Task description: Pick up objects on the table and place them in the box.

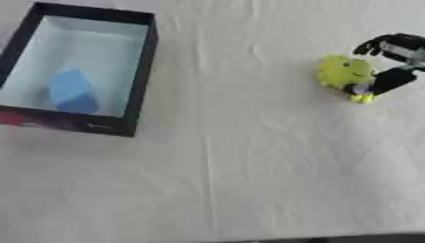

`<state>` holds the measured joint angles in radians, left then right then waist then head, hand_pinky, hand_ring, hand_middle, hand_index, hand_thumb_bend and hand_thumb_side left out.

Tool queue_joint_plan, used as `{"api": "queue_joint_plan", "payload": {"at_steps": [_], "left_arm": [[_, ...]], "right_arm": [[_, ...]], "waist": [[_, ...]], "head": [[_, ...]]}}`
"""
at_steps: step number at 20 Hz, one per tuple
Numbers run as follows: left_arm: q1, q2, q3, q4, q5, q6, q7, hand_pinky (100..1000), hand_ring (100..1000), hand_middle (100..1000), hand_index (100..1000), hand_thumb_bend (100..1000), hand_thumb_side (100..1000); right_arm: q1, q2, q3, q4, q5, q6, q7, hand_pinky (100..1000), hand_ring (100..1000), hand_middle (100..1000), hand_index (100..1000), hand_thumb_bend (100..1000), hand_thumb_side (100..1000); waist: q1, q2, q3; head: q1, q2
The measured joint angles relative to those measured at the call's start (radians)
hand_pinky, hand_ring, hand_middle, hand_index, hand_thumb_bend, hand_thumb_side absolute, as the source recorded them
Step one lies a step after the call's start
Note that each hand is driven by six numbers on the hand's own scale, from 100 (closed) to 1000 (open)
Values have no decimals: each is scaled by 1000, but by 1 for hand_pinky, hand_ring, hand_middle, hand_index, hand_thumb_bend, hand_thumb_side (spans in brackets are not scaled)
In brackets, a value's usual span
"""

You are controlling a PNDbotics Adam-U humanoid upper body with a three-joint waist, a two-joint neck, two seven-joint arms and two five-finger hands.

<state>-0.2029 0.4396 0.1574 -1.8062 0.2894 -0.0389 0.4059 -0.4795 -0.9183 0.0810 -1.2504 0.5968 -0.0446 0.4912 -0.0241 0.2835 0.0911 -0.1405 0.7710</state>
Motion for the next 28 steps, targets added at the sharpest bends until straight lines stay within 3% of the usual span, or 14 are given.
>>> {"api": "queue_joint_plan", "payload": {"at_steps": [4,8,14,22,28], "left_arm": [[0,0,0,0,0,0,0,806,646,802,825,414,685],[-1,0,0,0,0,0,0,806,645,802,824,413,686],[-1,0,0,0,0,0,0,807,644,802,823,412,685],[-1,0,0,0,0,0,0,807,644,804,821,411,686],[-1,0,0,1,0,-1,0,807,644,804,819,411,684]], "right_arm": [[-19,11,7,28,47,1,-1,903,887,837,891,443,327],[-32,19,12,44,84,9,-16,888,847,766,861,409,163],[-29,24,12,39,79,22,-47,869,790,591,733,428,237],[-4,15,12,-94,-49,32,-48,858,741,539,681,430,189],[-22,-13,3,-179,-97,44,-51,853,726,521,664,427,166]], "waist": [[1,1,6],[2,1,11],[0,1,13],[-3,1,8],[-7,-4,7]], "head": [[-2,0],[-2,0],[-2,0],[-1,0],[-1,0]]}}
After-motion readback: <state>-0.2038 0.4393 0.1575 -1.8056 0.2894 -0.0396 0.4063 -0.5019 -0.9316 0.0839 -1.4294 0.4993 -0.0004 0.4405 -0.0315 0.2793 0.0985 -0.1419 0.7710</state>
